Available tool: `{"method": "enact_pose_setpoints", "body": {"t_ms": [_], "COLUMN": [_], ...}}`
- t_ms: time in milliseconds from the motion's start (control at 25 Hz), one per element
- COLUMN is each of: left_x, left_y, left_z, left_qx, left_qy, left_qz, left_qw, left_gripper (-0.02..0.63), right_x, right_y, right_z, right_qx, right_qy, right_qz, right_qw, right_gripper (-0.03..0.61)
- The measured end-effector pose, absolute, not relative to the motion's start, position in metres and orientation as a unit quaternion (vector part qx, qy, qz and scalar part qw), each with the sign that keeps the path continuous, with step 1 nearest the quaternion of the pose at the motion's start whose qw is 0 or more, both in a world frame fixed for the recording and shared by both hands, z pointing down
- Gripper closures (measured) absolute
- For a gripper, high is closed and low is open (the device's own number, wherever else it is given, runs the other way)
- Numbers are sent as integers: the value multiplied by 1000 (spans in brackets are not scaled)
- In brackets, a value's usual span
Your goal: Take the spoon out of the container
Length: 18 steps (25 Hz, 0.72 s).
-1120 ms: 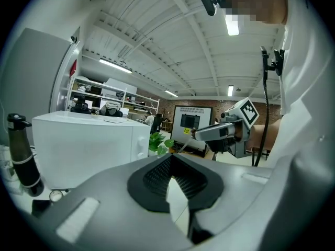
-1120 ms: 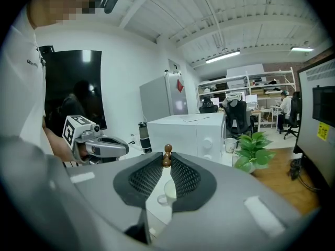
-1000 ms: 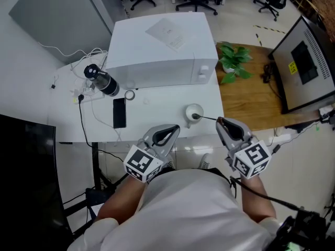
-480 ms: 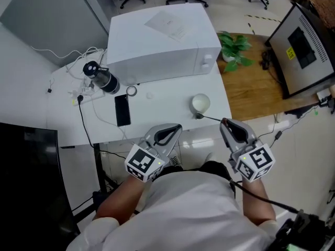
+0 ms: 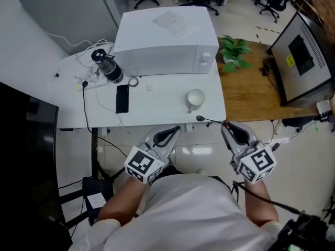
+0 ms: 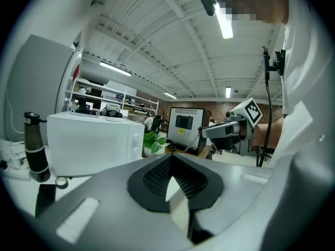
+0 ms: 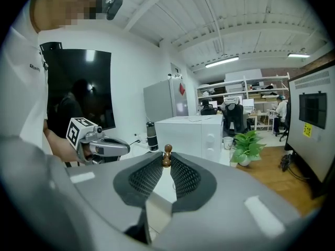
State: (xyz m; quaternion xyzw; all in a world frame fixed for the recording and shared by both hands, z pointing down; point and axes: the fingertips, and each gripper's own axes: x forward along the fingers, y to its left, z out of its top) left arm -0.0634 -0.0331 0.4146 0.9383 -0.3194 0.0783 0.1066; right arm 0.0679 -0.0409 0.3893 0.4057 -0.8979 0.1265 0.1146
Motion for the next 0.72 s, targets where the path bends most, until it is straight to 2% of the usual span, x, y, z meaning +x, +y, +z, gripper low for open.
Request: {"method": "enact_pose_setpoints", "body": {"t_ms": [120, 360, 720], "left_x": [-47, -25, 6], "left_y": [-12, 35, 103], "left_z": [413, 420, 430], "left_qx": [934, 917, 905], "left_qy": [-335, -367, -397], "left_qz": [74, 50, 61], "left_qw": [104, 146, 141], "left_gripper": [609, 609, 609], "right_x": [86, 116, 152], "right_y": [-22, 23, 78], "right_z": [390, 395, 407], "right_qx": [395, 375, 355], "right_qy": [-903, -913, -920], "right_qz": [124, 126, 133], "right_qw": [112, 104, 100], "right_gripper": [523, 523, 523]}}
